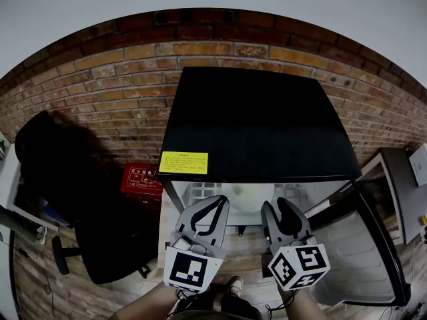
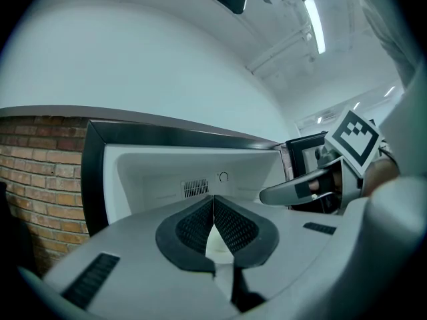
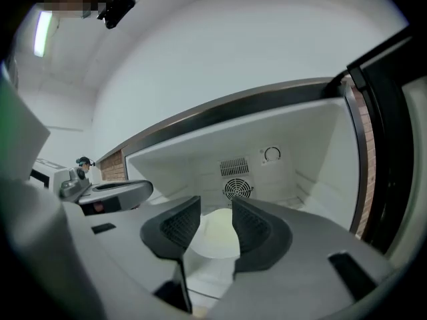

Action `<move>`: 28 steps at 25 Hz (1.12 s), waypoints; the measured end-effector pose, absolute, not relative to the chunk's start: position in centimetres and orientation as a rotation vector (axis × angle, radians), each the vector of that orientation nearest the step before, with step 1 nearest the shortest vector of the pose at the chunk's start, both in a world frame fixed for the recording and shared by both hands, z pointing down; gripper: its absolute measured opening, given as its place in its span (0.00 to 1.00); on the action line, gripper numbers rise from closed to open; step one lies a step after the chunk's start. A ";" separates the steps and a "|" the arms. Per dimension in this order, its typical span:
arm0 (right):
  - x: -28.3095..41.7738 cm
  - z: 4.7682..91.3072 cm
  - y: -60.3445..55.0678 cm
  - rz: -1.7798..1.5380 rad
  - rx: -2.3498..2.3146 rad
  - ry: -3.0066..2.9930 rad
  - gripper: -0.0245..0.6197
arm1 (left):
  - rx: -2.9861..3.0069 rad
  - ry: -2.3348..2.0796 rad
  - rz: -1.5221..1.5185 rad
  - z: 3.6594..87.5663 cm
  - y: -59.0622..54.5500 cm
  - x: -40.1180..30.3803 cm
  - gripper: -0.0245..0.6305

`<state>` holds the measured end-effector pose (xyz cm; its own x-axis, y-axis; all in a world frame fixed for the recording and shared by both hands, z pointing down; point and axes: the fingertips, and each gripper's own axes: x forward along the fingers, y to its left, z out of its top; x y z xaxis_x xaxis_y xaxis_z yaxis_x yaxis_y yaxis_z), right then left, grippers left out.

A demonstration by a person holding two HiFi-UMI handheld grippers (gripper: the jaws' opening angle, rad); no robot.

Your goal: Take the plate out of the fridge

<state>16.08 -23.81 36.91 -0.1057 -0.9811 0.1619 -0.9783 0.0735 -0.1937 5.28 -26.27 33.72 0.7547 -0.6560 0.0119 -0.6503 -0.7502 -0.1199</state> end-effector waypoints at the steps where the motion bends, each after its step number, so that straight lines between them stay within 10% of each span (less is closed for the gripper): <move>1: 16.2 37.3 -23.9 -0.430 -2.084 2.283 0.28 | -2.841 1.062 -0.086 33.9 -26.3 5.4 0.07; 28: 16.5 46.9 -26.5 -1.137 -1.615 1.804 0.30 | -2.883 1.052 -0.184 37.9 -28.3 6.6 0.07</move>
<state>16.55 -26.49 46.89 -0.2032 -0.9619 0.1827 -0.5798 -0.0322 -0.8141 6.56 -28.26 37.86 0.7591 -0.6448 0.0894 -0.6368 -0.7640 -0.1035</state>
